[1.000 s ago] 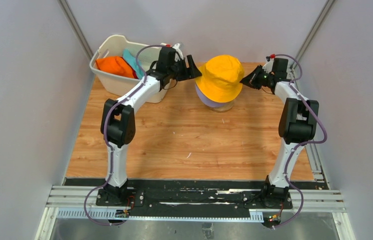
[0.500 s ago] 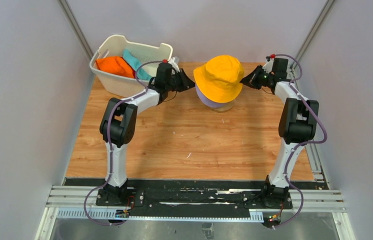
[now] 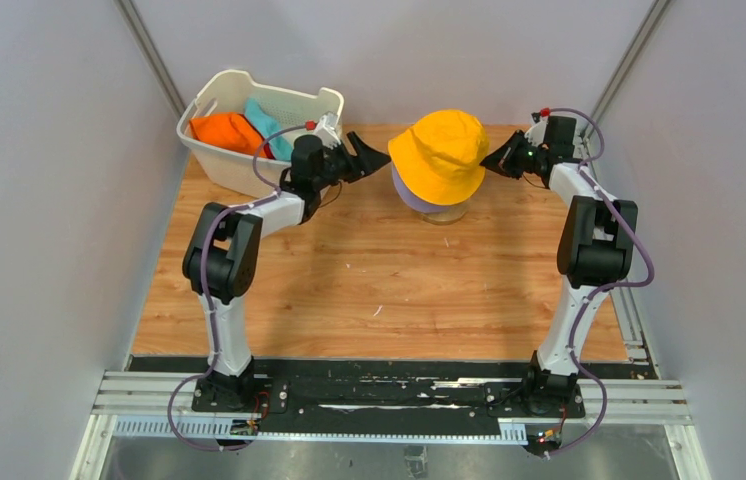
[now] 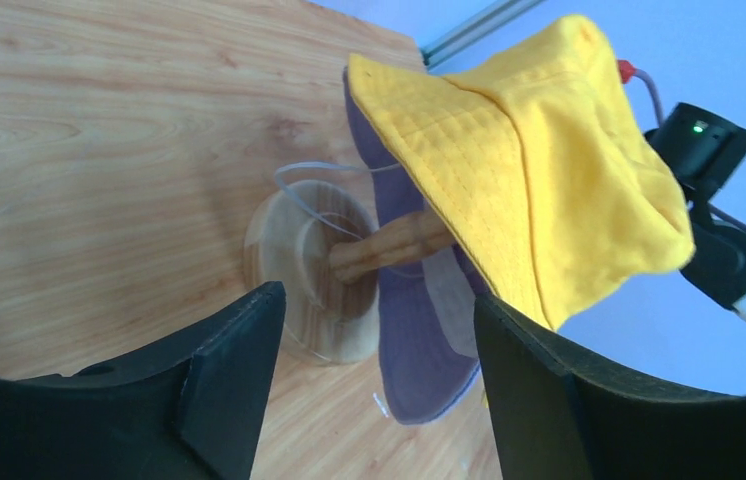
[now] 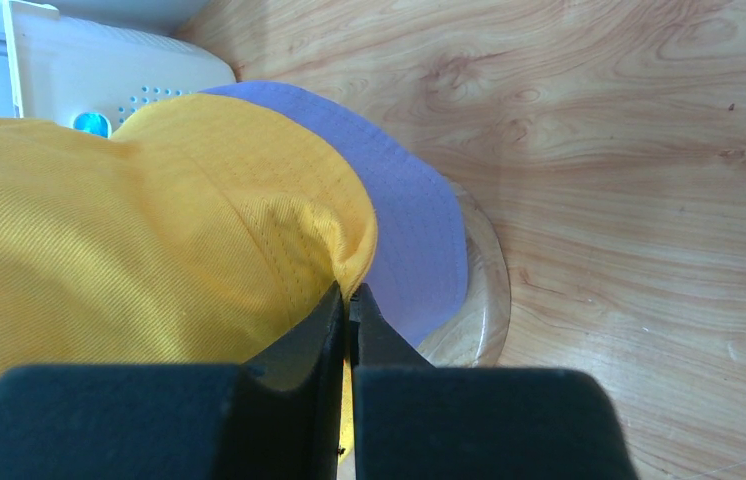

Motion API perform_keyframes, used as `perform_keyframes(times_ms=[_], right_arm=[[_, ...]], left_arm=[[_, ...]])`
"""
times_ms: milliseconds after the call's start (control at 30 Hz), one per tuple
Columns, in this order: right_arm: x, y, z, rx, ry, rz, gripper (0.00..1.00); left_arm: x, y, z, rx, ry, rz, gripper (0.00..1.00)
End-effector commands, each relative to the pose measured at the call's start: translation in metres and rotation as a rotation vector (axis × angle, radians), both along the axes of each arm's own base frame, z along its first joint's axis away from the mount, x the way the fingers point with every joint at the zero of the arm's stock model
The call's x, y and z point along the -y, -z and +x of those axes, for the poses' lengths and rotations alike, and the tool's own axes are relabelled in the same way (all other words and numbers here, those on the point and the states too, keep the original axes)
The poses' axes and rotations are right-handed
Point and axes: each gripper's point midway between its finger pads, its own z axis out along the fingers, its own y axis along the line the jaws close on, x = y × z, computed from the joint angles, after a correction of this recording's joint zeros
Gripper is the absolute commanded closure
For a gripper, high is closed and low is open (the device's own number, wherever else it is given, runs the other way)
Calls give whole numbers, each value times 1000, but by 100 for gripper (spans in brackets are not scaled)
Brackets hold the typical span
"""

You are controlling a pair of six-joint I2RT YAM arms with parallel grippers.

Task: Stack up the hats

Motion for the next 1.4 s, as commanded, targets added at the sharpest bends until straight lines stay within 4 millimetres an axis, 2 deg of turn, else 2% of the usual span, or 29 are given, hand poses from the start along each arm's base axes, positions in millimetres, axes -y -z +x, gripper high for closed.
perform_keyframes(times_ms=[0, 133, 333, 533, 800, 1033, 1100, 1233, 1300, 1367], right_arm=[[-5, -4, 4, 24, -24, -7, 99], [-5, -4, 4, 24, -24, -6, 99], [-5, -7, 4, 28, -28, -8, 99], [-5, -8, 4, 29, -28, -9, 99], [-5, -6, 5, 26, -27, -8, 100], [-5, -5, 4, 24, -30, -7, 99], [-5, -4, 4, 21, -30, -6, 99], [-5, -6, 4, 26, -32, -6, 99], [-5, -5, 4, 25, -31, -7, 99], [-5, -4, 4, 23, -29, -7, 99]], left_arm=[[-8, -44, -8, 136, 27, -105, 23], [-3, -48, -12, 145, 71, -198, 22], [-8, -45, -14, 164, 97, -309, 22], [-1, -36, -9, 147, 134, -336, 22], [16, -27, -6, 134, 189, -356, 23], [34, -34, -5, 157, 237, -393, 26], [39, -36, -6, 166, 249, -401, 32], [49, -35, -4, 159, 273, -413, 56], [49, -35, -4, 158, 272, -429, 79], [47, -35, -3, 161, 263, -442, 96]])
